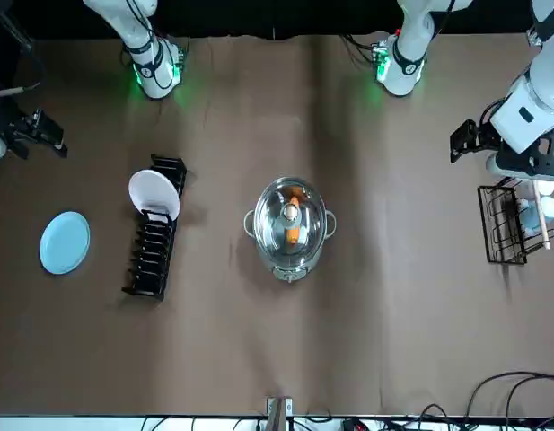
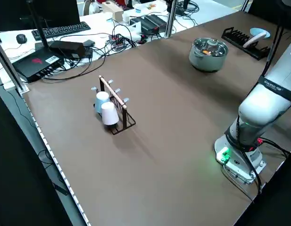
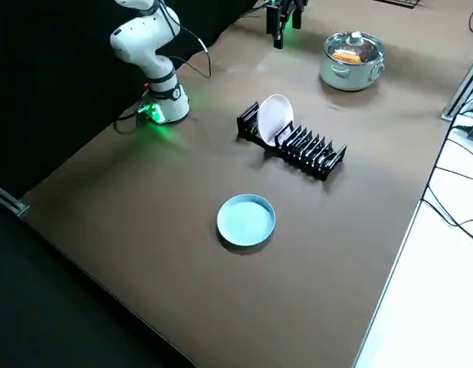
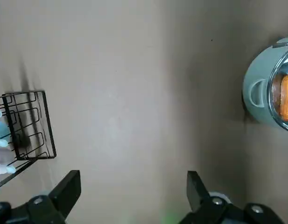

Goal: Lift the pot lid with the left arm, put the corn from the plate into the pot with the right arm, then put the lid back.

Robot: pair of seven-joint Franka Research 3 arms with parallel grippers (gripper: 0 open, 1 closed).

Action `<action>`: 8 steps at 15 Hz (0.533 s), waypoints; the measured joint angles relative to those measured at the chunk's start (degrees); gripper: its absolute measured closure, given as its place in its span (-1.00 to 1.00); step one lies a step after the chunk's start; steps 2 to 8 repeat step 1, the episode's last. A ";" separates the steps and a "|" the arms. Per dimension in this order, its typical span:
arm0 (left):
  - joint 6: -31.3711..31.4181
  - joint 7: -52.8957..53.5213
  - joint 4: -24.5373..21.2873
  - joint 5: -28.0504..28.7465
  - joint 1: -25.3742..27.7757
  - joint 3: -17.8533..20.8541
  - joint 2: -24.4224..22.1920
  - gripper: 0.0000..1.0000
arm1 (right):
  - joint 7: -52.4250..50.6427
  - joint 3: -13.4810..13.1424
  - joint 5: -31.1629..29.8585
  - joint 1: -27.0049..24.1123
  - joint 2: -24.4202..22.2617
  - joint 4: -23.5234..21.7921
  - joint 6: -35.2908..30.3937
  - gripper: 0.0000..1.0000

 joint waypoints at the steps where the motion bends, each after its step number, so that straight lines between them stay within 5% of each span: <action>1: 0.05 -0.18 -0.02 0.00 0.00 -0.12 0.00 -1.00 | 0.02 0.03 0.00 0.00 0.00 0.00 -0.05 -1.00; 8: 0.05 -0.18 -0.02 0.00 0.00 -0.12 0.00 -1.00 | 0.02 0.03 0.00 0.00 0.00 0.00 -0.05 -1.00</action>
